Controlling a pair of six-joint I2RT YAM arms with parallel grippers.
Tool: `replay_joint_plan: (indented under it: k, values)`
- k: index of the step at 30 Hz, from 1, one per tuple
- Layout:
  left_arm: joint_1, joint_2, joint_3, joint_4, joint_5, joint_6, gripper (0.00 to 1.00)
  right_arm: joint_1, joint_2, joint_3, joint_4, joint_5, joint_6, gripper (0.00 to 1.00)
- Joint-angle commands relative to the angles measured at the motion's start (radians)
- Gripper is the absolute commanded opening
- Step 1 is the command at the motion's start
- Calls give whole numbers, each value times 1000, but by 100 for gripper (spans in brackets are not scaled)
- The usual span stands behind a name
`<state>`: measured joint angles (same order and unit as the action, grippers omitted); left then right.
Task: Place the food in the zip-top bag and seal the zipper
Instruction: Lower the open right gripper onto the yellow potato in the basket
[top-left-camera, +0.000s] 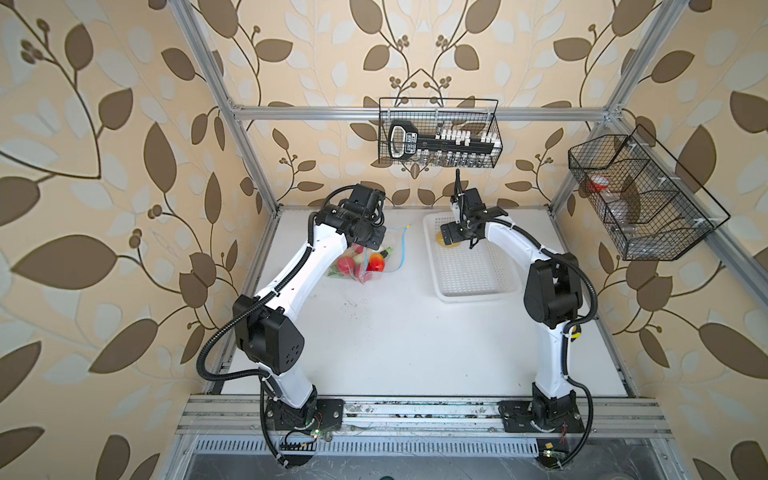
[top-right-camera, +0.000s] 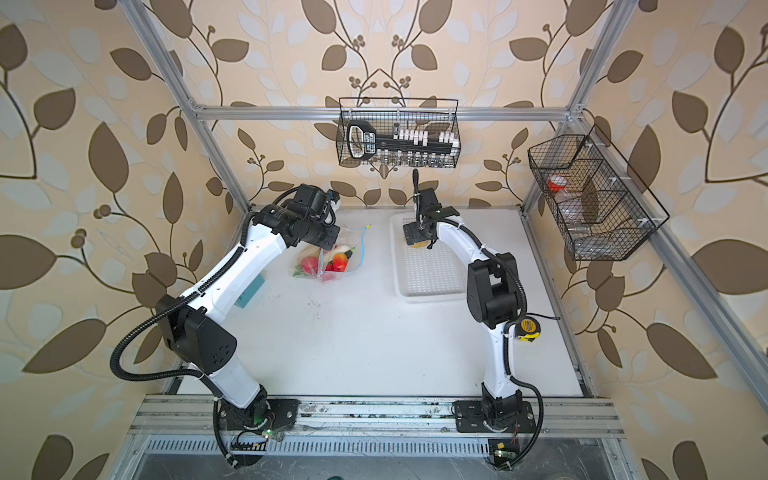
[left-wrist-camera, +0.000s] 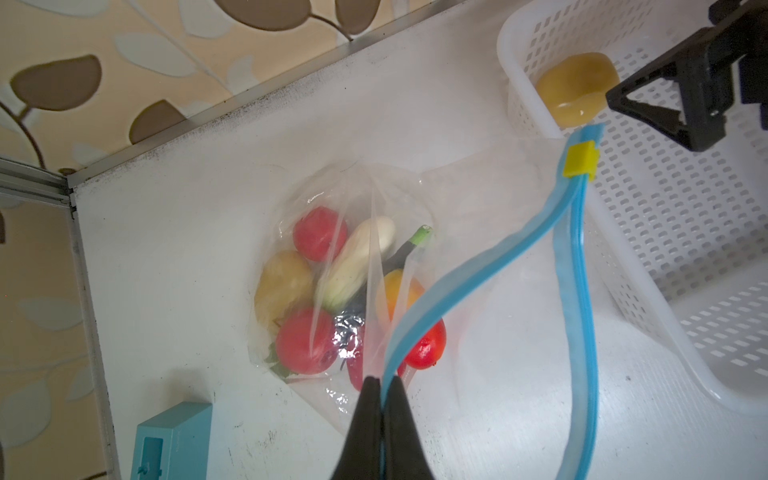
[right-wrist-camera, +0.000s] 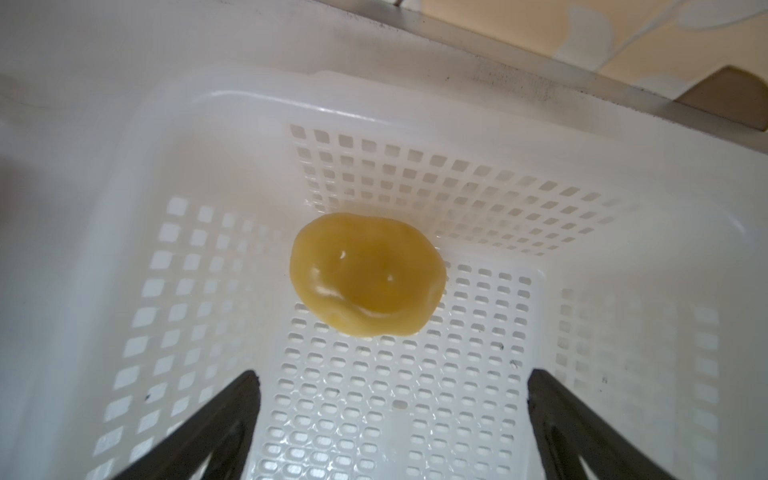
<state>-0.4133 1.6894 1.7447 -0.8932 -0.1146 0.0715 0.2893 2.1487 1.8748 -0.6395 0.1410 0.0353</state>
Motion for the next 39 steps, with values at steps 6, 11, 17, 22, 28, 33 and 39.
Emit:
replay_joint_plan:
  k: [6,11,17,22,28,33,39]
  values:
    - [-7,-8,11,2,-9,-1,0,-15,98,98,-17,-53,-16,100]
    - [-7,-13,3,8,-9,1,0,-15,152,143,-26,-70,-22,100]
    - [-7,-11,5,7,-13,1,0,-16,192,171,-34,-82,-35,100]
    - [-7,-5,10,5,-16,2,0,-16,229,228,-54,-98,-38,100]
    - [-7,-1,10,5,-19,3,0,-16,299,320,-94,-84,-36,100]
    - [-7,4,13,4,-23,4,0,-16,329,354,-112,-110,-29,100]
    - [-7,1,11,4,-29,5,0,-16,329,338,-111,-128,-11,100]
